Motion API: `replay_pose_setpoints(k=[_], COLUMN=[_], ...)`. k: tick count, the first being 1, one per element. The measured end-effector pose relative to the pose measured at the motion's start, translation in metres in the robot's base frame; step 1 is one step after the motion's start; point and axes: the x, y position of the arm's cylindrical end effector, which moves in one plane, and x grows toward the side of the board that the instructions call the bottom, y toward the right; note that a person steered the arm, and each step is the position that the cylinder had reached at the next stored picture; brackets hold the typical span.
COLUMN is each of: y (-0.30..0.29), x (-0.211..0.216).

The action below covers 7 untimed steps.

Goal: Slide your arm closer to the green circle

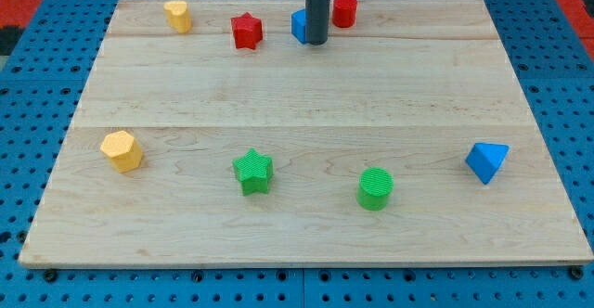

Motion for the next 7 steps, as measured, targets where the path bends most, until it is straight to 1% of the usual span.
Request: replay_pose_setpoints(k=[1,3,4,6,7], y=[0.000,0.034,0.034,0.020,0.018], x=[0.002,0.090,0.105,0.152,0.159])
